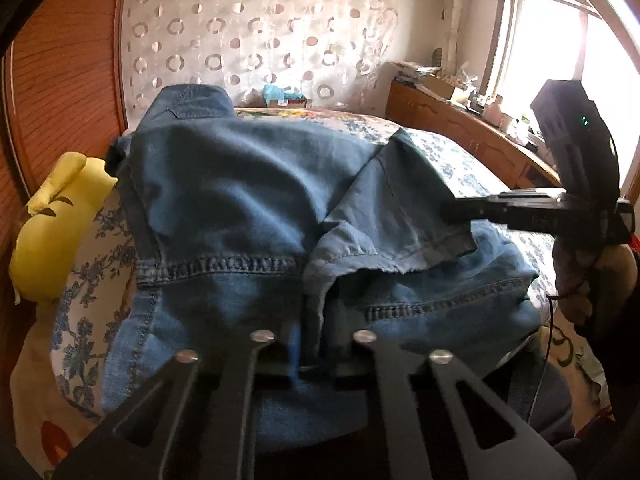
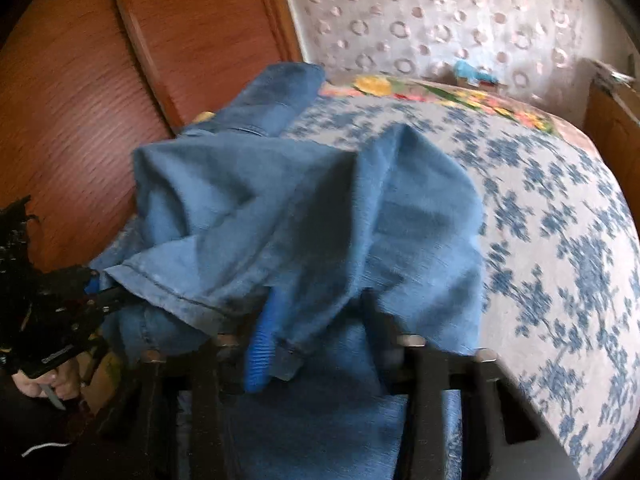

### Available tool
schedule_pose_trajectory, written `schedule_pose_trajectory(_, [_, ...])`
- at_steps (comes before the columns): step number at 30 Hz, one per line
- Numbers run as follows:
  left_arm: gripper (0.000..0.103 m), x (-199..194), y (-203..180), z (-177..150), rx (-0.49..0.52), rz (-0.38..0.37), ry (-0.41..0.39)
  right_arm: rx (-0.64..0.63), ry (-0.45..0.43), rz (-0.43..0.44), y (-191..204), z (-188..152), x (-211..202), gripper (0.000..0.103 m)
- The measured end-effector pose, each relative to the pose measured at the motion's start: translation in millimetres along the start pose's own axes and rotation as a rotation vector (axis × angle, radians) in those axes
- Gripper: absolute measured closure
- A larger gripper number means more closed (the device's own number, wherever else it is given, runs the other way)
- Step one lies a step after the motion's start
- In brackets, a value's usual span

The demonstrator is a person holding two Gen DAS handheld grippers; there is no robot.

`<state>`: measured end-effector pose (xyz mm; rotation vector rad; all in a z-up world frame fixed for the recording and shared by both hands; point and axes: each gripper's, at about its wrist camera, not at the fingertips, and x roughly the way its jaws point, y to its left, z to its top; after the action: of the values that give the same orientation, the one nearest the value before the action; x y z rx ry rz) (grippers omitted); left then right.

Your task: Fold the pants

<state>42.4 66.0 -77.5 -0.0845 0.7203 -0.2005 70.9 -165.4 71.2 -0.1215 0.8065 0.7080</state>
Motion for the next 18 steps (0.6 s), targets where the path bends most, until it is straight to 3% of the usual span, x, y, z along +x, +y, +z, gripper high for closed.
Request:
schedule_pose_trajectory(10, [0.095, -75, 3, 19, -0.026, -0.059, -0.151, -0.165, -0.211, 0.064, 73, 93, -59, 0.102])
schedule_pose_trajectory(14, [0.095, -77, 11, 14, -0.028, -0.016, -0.133, -0.222, -0.217, 0.072, 110, 129, -48, 0.102])
schedule_pose_trajectory(18, [0.095, -64, 23, 1, -0.058, 0.008, -0.075, -0.249, -0.174, 0.063, 124, 154, -3, 0.102])
